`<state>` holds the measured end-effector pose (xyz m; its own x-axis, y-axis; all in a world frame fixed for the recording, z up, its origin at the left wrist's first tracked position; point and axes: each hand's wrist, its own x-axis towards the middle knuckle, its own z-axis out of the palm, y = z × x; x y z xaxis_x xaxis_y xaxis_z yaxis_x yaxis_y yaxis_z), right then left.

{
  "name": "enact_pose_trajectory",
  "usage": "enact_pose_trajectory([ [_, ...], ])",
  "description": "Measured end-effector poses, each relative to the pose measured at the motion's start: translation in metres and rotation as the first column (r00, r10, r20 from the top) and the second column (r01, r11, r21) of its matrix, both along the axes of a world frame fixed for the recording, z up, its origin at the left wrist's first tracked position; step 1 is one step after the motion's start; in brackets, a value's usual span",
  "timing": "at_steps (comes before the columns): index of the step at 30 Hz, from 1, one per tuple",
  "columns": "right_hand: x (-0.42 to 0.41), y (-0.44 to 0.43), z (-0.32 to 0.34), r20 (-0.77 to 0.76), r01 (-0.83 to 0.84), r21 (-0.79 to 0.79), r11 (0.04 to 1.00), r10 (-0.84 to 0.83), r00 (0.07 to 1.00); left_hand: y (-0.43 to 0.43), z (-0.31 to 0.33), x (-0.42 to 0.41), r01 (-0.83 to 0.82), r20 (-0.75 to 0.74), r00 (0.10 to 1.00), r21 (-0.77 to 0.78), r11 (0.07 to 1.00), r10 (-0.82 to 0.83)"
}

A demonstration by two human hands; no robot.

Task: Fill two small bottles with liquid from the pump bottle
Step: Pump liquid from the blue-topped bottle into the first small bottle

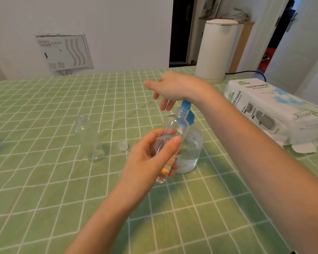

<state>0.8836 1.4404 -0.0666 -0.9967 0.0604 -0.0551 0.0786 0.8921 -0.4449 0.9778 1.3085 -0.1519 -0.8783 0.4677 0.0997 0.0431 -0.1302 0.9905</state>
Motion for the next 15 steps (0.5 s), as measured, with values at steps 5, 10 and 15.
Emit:
enact_pose_trajectory([
  [5,0.001,-0.002,-0.003,0.005,-0.006,-0.006,1.000,0.006,1.000,0.000,-0.002,0.000,-0.003,0.001,1.000,0.015,1.000,0.003],
  [10,0.005,-0.002,-0.009,0.044,0.002,-0.008,1.000,-0.002,0.999,0.000,-0.005,0.000,0.008,0.020,1.000,0.012,1.000,-0.008],
  [15,0.006,-0.003,-0.012,0.028,0.001,0.011,1.000,-0.001,1.000,0.000,-0.006,0.001,0.010,0.019,1.000,0.008,1.000,-0.010],
])
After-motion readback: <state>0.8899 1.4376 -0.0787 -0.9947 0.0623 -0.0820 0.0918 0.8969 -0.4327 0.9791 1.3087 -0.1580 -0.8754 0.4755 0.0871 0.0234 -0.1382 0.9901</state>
